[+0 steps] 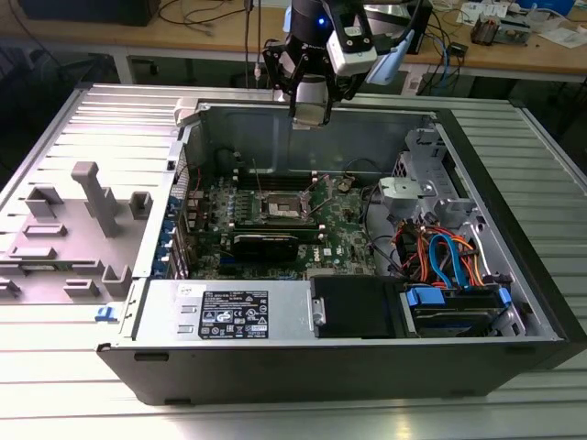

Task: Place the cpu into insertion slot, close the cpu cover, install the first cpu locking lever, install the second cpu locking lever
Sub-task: 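Place the cpu into insertion slot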

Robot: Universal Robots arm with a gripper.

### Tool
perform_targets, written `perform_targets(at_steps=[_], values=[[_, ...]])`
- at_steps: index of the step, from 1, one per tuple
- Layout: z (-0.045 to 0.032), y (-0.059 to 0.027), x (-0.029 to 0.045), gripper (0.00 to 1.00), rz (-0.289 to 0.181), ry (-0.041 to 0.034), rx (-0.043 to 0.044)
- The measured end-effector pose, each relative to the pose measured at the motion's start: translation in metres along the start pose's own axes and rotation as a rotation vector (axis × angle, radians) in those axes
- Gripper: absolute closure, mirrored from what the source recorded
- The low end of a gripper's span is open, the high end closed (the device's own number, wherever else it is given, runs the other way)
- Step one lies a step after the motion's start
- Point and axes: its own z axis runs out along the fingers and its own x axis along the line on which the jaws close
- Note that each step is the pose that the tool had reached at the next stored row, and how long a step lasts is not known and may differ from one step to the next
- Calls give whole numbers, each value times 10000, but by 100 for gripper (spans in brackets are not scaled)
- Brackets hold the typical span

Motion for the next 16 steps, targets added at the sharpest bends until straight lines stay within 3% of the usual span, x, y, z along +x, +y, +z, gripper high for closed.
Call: perform_targets(at_steps=[16], values=[[0,0,0,46,103,-9,-2]])
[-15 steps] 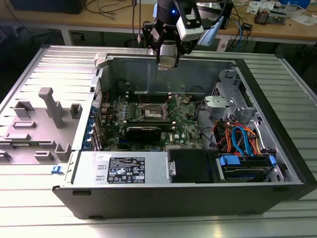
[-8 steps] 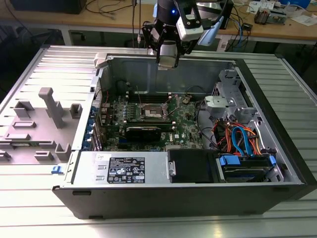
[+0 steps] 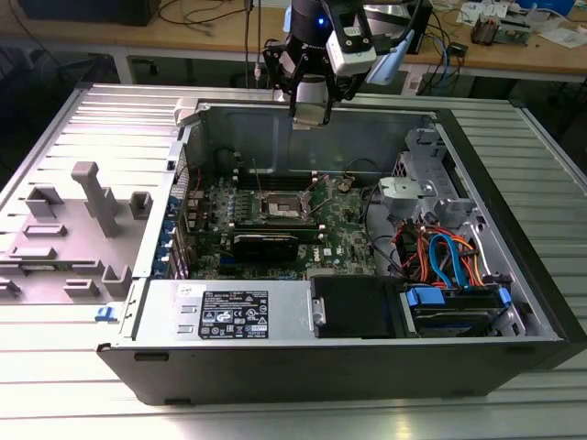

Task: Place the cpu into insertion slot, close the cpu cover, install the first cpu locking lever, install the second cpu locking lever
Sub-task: 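Place the cpu into insertion slot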

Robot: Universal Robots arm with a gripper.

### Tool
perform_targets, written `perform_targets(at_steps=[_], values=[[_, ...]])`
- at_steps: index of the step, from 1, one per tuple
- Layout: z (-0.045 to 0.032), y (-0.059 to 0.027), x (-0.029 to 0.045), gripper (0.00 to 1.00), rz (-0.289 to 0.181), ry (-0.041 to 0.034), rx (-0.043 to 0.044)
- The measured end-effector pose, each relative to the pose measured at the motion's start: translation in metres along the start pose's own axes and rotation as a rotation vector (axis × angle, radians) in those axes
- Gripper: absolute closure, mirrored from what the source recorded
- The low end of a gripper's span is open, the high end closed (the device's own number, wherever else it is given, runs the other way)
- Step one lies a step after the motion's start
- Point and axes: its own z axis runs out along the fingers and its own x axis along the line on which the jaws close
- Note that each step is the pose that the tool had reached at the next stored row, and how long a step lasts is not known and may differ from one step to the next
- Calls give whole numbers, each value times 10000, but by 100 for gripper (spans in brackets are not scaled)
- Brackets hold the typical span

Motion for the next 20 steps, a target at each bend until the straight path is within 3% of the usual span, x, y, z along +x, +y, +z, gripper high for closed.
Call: perform_targets(at_steps=[20], values=[[0,0,0,46,130,-11,-2]])
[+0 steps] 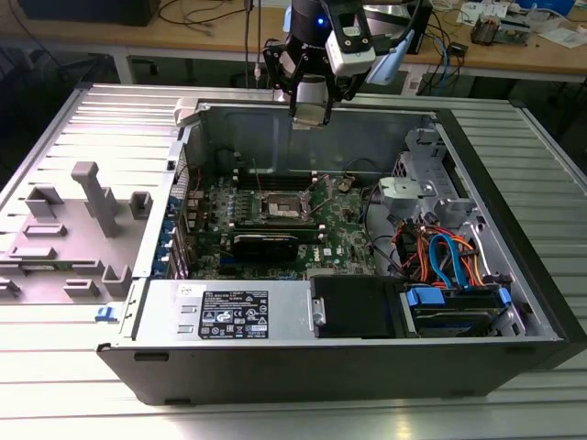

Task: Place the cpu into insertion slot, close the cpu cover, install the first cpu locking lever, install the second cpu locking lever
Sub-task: 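Place the cpu into insertion slot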

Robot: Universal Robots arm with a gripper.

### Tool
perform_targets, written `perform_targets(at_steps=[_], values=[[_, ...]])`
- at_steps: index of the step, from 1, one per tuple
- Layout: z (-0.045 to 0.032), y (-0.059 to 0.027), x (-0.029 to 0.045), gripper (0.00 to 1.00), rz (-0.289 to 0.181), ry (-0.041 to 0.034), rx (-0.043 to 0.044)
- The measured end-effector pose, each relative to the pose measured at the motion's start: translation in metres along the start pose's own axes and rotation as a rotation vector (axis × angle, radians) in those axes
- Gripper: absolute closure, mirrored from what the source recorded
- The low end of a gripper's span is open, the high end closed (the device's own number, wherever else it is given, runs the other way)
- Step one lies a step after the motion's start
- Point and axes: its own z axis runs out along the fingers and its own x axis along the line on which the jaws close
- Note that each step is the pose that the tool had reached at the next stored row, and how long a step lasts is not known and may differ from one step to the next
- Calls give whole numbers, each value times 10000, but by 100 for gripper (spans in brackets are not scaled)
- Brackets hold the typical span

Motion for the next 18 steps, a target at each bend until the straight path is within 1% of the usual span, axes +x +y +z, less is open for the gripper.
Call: perform_targets(at_steps=[18], values=[[0,0,0,46,104,-9,-2]])
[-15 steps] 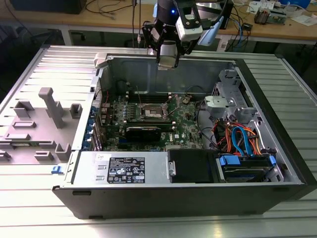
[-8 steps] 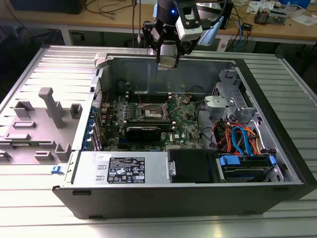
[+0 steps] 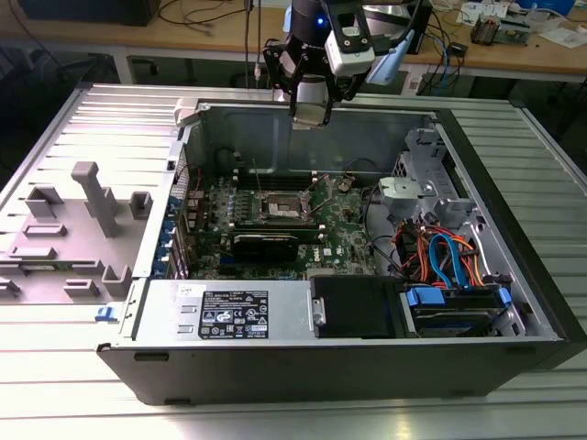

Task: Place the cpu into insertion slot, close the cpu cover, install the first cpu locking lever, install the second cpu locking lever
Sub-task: 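Place the cpu into insertion slot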

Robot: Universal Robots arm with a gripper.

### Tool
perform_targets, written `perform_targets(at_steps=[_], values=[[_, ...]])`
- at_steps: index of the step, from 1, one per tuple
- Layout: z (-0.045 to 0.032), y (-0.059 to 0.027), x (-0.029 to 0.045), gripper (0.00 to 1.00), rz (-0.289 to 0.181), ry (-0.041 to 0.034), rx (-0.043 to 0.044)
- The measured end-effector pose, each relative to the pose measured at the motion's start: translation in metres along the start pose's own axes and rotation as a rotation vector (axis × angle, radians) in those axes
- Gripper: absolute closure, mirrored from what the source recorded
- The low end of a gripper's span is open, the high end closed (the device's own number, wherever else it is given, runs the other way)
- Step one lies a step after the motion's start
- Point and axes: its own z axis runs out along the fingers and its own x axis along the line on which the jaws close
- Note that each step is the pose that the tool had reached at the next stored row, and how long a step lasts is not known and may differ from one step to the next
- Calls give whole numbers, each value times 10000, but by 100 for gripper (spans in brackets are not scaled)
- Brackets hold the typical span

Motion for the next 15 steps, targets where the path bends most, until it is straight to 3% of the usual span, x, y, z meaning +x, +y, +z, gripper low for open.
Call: perform_targets(at_steps=[15], values=[[0,0,0,46,100,-9,-2]])
